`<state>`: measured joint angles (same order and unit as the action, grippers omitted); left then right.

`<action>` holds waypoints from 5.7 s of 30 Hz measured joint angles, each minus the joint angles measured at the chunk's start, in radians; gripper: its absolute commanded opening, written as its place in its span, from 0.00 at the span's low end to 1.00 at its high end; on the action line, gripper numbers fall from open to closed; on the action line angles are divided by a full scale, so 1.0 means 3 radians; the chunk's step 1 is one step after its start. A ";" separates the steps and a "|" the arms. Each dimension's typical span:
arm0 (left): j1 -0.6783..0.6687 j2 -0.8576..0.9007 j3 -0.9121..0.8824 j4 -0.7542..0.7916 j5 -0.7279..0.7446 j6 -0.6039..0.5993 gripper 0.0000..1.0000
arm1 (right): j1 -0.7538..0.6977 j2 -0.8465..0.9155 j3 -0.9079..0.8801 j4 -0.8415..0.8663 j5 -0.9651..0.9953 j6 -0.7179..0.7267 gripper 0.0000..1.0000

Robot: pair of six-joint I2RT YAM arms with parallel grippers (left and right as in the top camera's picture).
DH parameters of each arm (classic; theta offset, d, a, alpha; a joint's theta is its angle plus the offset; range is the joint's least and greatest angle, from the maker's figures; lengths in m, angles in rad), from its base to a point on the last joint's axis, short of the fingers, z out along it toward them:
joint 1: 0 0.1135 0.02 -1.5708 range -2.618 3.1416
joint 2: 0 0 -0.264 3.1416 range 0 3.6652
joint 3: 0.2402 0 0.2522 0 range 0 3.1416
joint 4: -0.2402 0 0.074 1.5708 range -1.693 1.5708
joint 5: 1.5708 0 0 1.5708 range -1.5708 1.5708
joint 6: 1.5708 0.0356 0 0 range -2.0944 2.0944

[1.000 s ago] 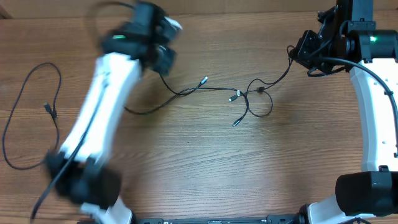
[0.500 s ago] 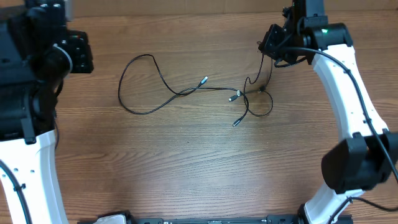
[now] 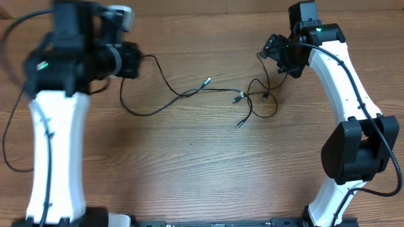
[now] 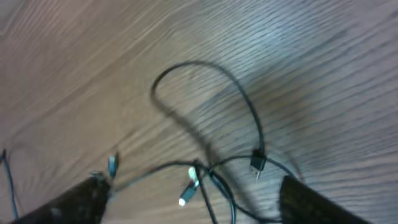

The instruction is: Untangle cables

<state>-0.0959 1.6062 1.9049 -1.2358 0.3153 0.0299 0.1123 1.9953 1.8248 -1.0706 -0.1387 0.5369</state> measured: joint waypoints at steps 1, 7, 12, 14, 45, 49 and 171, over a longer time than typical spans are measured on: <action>-0.0050 0.0041 0.0000 -0.0024 0.0009 0.0032 0.36 | 0.0001 0.0000 0.0000 -0.0024 -0.0037 -0.0025 0.91; -0.0637 0.0853 0.0003 -0.0223 0.0015 0.0546 0.43 | -0.0057 0.0000 0.0000 -0.0188 -0.0193 -0.0225 0.93; -0.0772 0.1530 0.0003 0.0055 -0.0118 0.0956 0.45 | -0.0217 0.0000 0.0000 -0.0327 -0.0342 -0.0392 0.92; -0.0769 0.1754 0.0001 0.0219 -0.0234 0.1086 0.46 | -0.0275 0.0000 0.0000 -0.0387 -0.0373 -0.0486 0.90; -0.0752 0.2388 -0.0196 0.0614 -0.1244 0.1033 0.04 | -0.0282 0.0000 0.0000 -0.0430 -0.0401 -0.0646 0.86; -0.0725 0.2396 0.0042 0.0139 -0.1343 0.0687 0.04 | -0.0282 0.0000 0.0000 -0.0432 -0.0401 -0.0646 0.86; -0.2029 0.2176 -0.0490 0.1801 -0.1036 -0.1146 0.72 | -0.1415 0.0011 -0.0106 -0.0685 -0.0881 -0.0983 0.90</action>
<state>-0.7048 2.2589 1.7580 -0.6956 0.0044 -0.3138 -0.3122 1.9987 1.7931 -1.2762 -0.4030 0.2420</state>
